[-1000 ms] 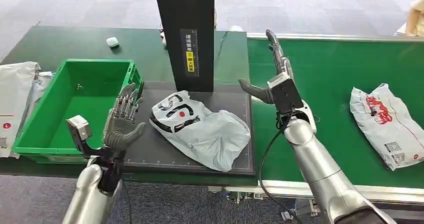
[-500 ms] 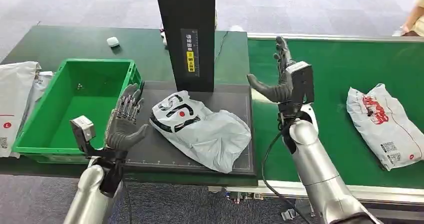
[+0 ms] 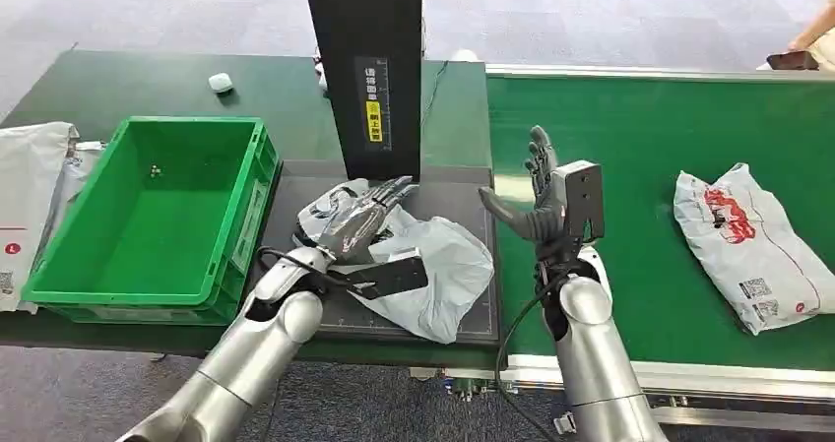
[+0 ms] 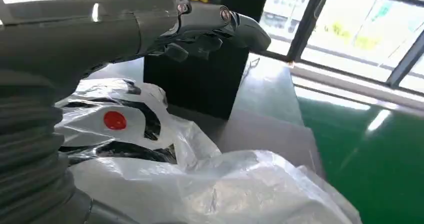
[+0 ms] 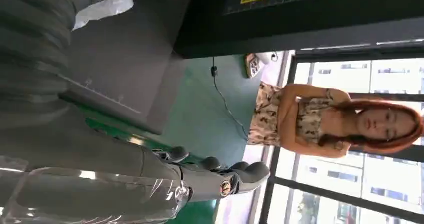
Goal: Moved the parcel from conveyor to table for the left to box.
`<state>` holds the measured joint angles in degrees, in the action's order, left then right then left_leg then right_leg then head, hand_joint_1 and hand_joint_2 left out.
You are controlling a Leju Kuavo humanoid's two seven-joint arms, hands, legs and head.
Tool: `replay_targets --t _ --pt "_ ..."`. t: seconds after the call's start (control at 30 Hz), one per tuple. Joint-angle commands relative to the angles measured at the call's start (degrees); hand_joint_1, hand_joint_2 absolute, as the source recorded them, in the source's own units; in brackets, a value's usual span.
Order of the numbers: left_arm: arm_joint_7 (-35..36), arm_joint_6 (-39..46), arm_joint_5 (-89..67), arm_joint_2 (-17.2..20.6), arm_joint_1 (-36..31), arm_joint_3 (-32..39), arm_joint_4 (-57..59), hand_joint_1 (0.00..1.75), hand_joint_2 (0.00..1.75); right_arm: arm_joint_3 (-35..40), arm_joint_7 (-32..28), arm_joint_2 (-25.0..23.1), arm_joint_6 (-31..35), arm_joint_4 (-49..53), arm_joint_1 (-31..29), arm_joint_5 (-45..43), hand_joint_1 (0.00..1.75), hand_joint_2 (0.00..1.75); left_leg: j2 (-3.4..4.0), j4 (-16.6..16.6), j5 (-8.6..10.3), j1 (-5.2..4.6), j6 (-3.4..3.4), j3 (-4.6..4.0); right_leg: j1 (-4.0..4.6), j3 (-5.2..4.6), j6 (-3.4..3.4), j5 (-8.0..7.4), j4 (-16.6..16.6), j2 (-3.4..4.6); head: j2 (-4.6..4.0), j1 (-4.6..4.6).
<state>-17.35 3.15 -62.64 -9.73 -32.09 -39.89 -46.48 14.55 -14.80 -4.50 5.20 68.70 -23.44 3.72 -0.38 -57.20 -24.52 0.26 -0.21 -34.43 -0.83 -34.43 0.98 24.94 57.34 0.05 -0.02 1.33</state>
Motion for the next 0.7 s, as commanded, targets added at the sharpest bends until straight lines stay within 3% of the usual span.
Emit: replay_targets --t 0.03,0.13,0.27,0.7 --pt "0.4 -2.3 -0.4 -1.8 -8.4 -5.2 15.2 0.0 1.75 -4.7 0.6 -1.9 -0.4 0.0 0.6 1.5 0.0 1.75 -0.01 0.0 -0.04 0.02 -0.02 0.11 0.03 0.12 -0.05 0.05 0.0 -0.04 0.0 0.02" --pt "2.6 -5.1 -1.5 -2.3 -9.4 -6.5 17.5 0.0 1.75 -5.1 0.6 -2.0 -0.6 -0.7 0.0 1.8 0.0 1.75 -0.03 0.1 -0.09 0.06 -0.04 0.24 0.08 0.26 -0.1 0.1 -0.1 -0.06 0.0 0.02" --pt "9.7 -15.6 -4.3 -3.2 -10.5 -8.8 24.8 0.0 1.75 -5.0 0.1 -3.3 -0.6 -4.6 -2.1 2.8 0.0 1.75 0.04 0.1 -0.04 0.02 -0.01 0.09 0.04 0.1 -0.05 0.04 -0.1 0.03 0.0 0.02" --pt "9.7 -15.4 -4.4 -3.2 -10.5 -8.9 24.8 0.0 1.75 -5.0 0.1 -3.3 -0.6 -4.7 -2.1 2.8 0.0 1.75 0.16 0.1 -0.06 0.02 -0.02 0.32 0.06 0.33 -0.08 0.03 -0.1 0.13 0.0 0.0"
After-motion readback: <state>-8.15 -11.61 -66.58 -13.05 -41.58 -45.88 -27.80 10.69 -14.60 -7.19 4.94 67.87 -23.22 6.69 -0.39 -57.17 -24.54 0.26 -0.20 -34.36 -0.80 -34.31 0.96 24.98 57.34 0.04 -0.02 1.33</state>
